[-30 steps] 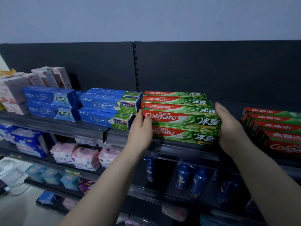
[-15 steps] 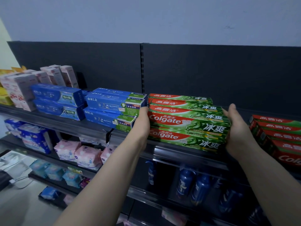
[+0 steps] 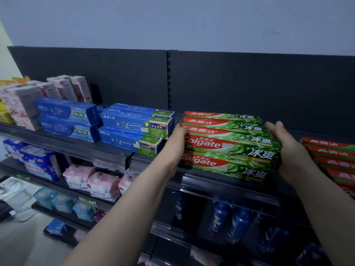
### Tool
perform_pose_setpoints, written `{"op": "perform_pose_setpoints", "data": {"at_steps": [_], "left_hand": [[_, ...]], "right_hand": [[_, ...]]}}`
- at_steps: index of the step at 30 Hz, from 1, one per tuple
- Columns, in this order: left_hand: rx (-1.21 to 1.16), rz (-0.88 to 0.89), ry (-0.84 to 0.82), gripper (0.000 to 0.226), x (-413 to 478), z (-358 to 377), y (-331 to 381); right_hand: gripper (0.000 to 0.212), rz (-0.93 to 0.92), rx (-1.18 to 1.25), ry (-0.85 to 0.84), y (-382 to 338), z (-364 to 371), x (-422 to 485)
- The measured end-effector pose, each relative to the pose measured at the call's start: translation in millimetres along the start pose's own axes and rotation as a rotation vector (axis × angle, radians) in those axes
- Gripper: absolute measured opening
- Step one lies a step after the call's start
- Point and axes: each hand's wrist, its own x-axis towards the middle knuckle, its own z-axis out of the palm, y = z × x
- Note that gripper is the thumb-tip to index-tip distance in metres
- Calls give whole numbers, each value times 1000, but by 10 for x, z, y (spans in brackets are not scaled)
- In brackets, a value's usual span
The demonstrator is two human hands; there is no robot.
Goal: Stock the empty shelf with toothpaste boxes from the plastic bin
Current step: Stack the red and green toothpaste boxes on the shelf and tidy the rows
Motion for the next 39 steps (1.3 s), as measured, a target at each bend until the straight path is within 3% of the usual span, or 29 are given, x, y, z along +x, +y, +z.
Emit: {"op": "perform_pose_setpoints", "data": {"at_steps": [6,10,14,18,28,33,39], "left_hand": [[-94,-97,7,45,97,4,44],[-124,-130,-21,47,146,2,59],[-137,-125,-3,45,181,16,99],[-144,-119,-12,45,229,59,108],[-165,-105,-81,45,294,244,-26],[-209,-71,-109,44,340,268,-61],[-159,-52,-152,46,274,305,-39]], "right_hand": [[75,108,41,-16,-88,-18,116],[68,140,86,-53,-76,-2,100],[71,142,112,55,-73,13,149],[57,185,170,81,-58,61,146],[45,119,157,267,-106,-133,110],[69,75,102,160,-71,-250,45],[52,17,61,162,-122,-215,-48]]}}
